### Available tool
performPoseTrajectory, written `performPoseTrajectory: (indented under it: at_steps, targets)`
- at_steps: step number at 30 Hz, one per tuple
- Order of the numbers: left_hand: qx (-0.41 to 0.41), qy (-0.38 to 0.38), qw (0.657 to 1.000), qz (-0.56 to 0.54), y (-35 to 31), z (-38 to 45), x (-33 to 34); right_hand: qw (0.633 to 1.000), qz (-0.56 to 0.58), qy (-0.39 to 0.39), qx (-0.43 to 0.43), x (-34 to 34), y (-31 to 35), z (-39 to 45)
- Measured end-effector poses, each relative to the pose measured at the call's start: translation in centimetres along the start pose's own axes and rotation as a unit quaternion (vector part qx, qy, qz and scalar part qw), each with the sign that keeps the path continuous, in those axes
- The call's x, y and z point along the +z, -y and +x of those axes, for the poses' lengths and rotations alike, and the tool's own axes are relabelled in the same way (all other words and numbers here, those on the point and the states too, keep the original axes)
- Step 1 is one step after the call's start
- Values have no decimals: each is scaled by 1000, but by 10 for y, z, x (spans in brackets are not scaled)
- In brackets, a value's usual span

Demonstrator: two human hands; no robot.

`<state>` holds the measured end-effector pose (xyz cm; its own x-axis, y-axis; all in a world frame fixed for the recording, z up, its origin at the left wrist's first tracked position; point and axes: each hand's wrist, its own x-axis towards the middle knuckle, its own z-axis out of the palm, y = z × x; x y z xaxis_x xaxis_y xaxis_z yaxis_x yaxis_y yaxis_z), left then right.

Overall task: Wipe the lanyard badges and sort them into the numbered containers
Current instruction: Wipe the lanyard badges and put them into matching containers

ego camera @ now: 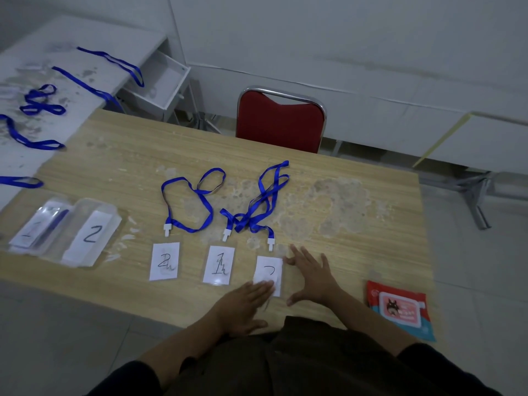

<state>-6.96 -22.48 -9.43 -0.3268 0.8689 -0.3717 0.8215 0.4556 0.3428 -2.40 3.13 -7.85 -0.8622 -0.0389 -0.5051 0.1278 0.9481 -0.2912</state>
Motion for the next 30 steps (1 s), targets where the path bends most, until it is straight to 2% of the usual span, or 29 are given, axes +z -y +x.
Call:
performPoseTrajectory:
  at_steps: [3, 4, 8, 9, 14, 19, 24, 28, 30]
  targets:
    - [-74, -35, 997, -14, 5, 7, -7, 1000, -5, 4, 0, 0, 0, 0]
    - [-76, -34, 996, -18, 5, 9, -8, 1000, -5, 4, 0, 0, 0, 1]
    - [15, 10, 1000, -3, -5, 7, 3, 1000, -8, 2, 3, 1, -1, 2]
    - [16, 13, 1000, -5, -5, 8, 4, 1000, -10, 3, 4, 2, -1, 2]
    - [-101, -40, 993, -45, -4, 26, -14, 1000, -7, 8, -2, 0, -1, 2]
    - [12, 19, 999, -29, -14, 22, -4, 1000, -23, 13, 6, 1, -1, 3]
    - [-51, -18, 997, -51, -10, 25, -12, 1000, -24, 15, 0, 2, -2, 4]
    - [20, 8, 999, -36, -14, 17, -5, 1000, -21, 10, 4, 2, -2, 3]
    - [21, 11, 999, -33, -12, 15, -1, 1000, -18, 11, 4, 1, -1, 2]
